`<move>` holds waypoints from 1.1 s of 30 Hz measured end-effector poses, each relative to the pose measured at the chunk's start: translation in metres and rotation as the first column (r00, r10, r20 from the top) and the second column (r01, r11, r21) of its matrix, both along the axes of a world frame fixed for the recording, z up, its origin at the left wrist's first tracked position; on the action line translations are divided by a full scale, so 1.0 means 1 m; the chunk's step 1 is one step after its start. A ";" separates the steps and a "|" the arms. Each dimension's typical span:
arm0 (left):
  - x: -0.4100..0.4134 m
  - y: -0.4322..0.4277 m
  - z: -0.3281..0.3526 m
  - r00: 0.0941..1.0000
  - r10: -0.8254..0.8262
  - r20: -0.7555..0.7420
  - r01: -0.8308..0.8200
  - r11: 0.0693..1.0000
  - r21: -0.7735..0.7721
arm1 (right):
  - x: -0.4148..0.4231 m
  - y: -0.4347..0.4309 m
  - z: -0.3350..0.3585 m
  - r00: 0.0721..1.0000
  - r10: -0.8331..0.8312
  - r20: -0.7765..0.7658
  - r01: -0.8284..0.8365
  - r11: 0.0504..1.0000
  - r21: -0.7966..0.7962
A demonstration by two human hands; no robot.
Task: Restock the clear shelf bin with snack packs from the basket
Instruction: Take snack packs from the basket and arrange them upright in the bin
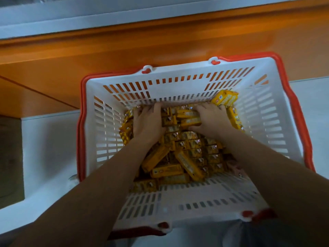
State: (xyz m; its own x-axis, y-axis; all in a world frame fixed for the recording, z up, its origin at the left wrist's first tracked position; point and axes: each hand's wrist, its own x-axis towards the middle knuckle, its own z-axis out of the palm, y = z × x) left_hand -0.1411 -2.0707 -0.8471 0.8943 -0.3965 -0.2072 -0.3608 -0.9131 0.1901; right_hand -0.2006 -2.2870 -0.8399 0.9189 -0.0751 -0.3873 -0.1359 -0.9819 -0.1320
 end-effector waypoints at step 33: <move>-0.074 0.022 0.391 0.760 -0.019 -0.649 -0.614 0.305 -0.728 | -0.089 0.062 0.387 0.813 -0.399 -0.424 0.230 -0.449 0.864</move>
State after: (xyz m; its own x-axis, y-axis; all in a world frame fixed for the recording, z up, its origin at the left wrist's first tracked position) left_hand -0.2150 -2.0487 -0.4557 0.8797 -0.3350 -0.3375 0.3266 -0.0902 0.9409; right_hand -0.2895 -2.2250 -0.4525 0.9369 -0.0235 -0.3489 -0.2659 0.6003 -0.7543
